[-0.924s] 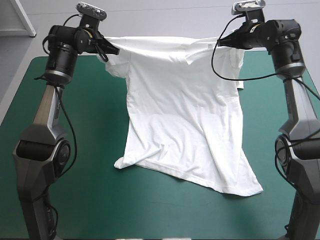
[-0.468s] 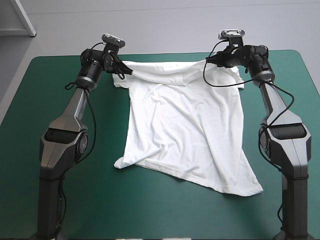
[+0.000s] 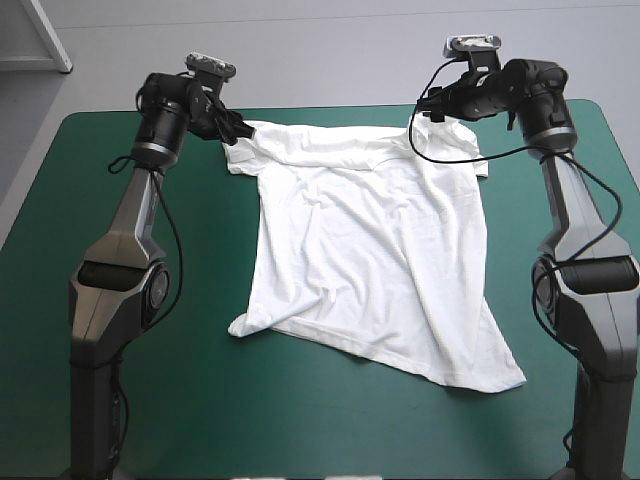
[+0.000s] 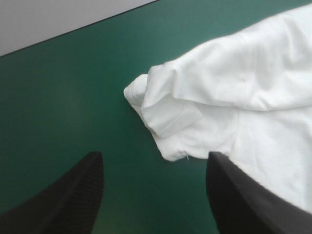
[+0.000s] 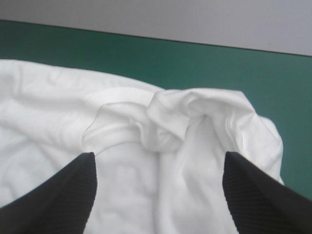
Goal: Fold the cloth
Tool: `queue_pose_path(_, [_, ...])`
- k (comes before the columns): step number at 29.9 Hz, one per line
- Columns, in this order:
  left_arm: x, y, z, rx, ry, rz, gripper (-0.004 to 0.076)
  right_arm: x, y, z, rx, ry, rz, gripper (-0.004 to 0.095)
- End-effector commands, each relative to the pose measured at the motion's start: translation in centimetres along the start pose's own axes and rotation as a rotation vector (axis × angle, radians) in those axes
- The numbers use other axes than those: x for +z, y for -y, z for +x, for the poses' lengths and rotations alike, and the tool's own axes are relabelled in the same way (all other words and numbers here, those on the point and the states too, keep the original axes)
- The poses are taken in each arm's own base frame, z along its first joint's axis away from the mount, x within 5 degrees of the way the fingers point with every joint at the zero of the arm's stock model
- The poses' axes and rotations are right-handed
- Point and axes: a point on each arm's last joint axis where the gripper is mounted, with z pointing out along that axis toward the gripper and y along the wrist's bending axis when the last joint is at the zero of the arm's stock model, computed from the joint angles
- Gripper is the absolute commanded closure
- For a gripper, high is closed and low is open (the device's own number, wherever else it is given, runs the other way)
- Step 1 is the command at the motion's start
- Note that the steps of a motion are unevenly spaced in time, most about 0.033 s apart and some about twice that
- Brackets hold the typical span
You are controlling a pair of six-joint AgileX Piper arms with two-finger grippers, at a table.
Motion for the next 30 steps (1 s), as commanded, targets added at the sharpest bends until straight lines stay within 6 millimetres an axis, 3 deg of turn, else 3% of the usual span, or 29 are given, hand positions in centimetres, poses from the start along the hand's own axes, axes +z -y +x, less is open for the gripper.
queue_pose_path(1, [-8.2, 0.1, -1.4, -0.097, 0.085, 0.080, 0.0286, -8.2, -1.9, -1.5, -0.010, 0.001, -0.024, 0.0272])
queue_pose_path(6, [-12.4, 1.4, -1.4, -0.123, 0.136, 0.244, 0.0286, -12.9, -3.3, -0.9, 0.021, -0.010, -0.038, 0.0275])
queue_pose_path(9, [-13.8, 1.3, 0.4, -0.082, 0.069, 0.215, 0.0286, -15.0, -3.8, 1.0, 0.002, -0.061, 0.015, 0.0275])
queue_pose_path(13, [-13.7, 1.5, 4.7, -0.021, -0.101, 0.175, 0.0286, -17.0, -4.1, 5.5, -0.007, -0.179, 0.046, 0.0275])
queue_pose_path(21, [-15.1, 4.6, 14.2, -0.052, -0.329, 0.358, 0.0286, -21.0, -4.8, 13.3, -0.016, -0.229, 0.056, 0.0275])
queue_pose_path(26, [-17.3, 6.9, 19.2, -0.027, -0.356, 0.385, 0.0312, -22.4, -5.0, 17.5, -0.004, -0.263, 0.054, 0.0275])
queue_pose_path(30, [-17.6, 9.4, 21.9, 0.011, -0.300, 0.408, 0.0328, -23.4, -5.2, 20.0, -0.002, -0.286, 0.053, 0.0275])
